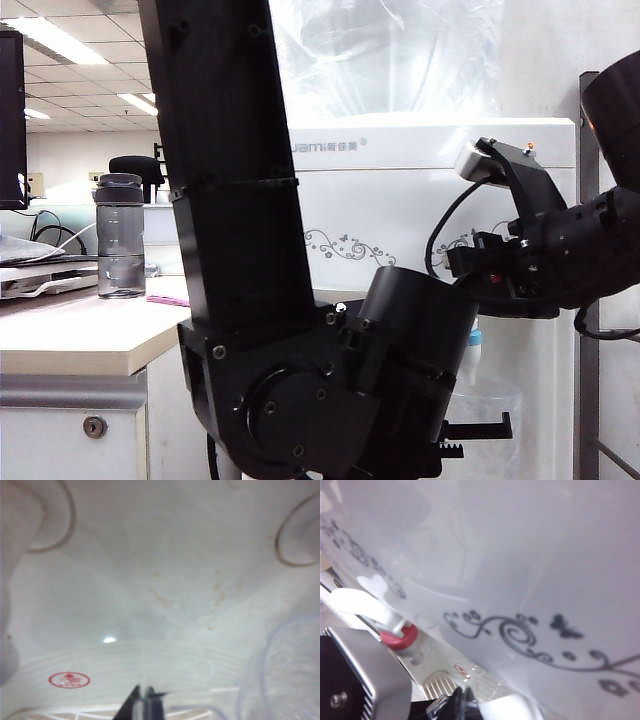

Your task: Pick up the plastic mug from the left desk, go to the cold water outlet of the water dispenser, press the vertical switch to get some water, then put the mug back on the desk.

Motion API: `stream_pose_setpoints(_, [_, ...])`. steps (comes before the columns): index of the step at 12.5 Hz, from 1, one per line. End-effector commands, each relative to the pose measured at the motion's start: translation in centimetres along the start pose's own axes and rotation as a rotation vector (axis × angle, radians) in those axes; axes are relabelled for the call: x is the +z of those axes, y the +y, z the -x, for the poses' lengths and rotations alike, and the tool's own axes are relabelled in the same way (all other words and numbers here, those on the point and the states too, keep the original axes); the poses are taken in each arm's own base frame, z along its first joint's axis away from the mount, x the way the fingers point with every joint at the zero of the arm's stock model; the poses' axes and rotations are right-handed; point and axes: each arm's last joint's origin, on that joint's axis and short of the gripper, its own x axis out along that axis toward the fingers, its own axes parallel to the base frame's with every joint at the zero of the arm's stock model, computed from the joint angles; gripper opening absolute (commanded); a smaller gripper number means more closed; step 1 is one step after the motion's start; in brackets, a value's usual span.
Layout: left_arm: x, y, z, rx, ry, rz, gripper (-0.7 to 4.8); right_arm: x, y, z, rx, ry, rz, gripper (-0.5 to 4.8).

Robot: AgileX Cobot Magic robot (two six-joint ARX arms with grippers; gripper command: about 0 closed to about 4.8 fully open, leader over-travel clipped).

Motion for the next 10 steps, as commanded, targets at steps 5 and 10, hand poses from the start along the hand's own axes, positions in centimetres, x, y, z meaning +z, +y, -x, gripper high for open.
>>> stream_pose_setpoints(5, [0.28, -0.29, 0.08, -0.007, -0.015, 0.019, 0.03, -0.12, 0.05, -0.02, 0.008, 0.013, -0.003, -0.01])
stream_pose_setpoints(10, [0.27, -0.31, 0.11, -0.008, -0.015, 0.019, 0.03, -0.05, 0.07, -0.02, 0.013, 0.007, 0.000, -0.01])
